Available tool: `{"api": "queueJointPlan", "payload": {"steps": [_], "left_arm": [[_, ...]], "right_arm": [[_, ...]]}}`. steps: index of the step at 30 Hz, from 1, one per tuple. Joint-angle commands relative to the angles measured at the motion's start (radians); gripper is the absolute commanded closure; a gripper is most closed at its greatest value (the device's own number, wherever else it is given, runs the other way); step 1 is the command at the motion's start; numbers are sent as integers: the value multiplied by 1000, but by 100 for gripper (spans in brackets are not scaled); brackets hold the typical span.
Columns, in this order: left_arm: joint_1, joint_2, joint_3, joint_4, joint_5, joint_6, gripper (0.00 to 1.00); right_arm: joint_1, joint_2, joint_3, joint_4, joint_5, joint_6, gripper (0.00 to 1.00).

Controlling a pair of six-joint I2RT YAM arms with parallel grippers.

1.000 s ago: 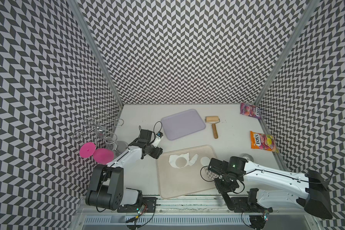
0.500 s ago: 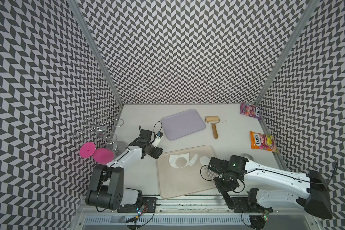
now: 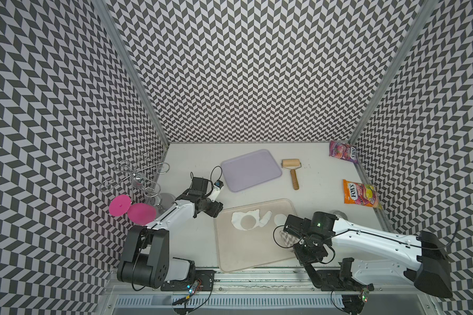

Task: Roll out the dumpling wrappers from the dough
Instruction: Scoop the dumpling wrapper from the work surface.

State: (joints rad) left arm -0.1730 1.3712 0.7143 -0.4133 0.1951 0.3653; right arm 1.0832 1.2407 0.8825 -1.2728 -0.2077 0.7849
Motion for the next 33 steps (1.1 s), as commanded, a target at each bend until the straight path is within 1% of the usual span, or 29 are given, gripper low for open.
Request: {"api": "queueJointPlan", "payload": {"steps": [1, 13, 33], "left_arm": [[8, -23, -13, 14, 7, -5, 30], [15, -26, -14, 14, 6, -5, 29], [23, -29, -14, 14, 8, -5, 30]], "right_arm": [[-19, 17, 6, 13, 26, -15, 100], [-81, 61, 1, 61, 49, -61, 100], [-142, 115, 7, 169, 127, -77, 100]]}}
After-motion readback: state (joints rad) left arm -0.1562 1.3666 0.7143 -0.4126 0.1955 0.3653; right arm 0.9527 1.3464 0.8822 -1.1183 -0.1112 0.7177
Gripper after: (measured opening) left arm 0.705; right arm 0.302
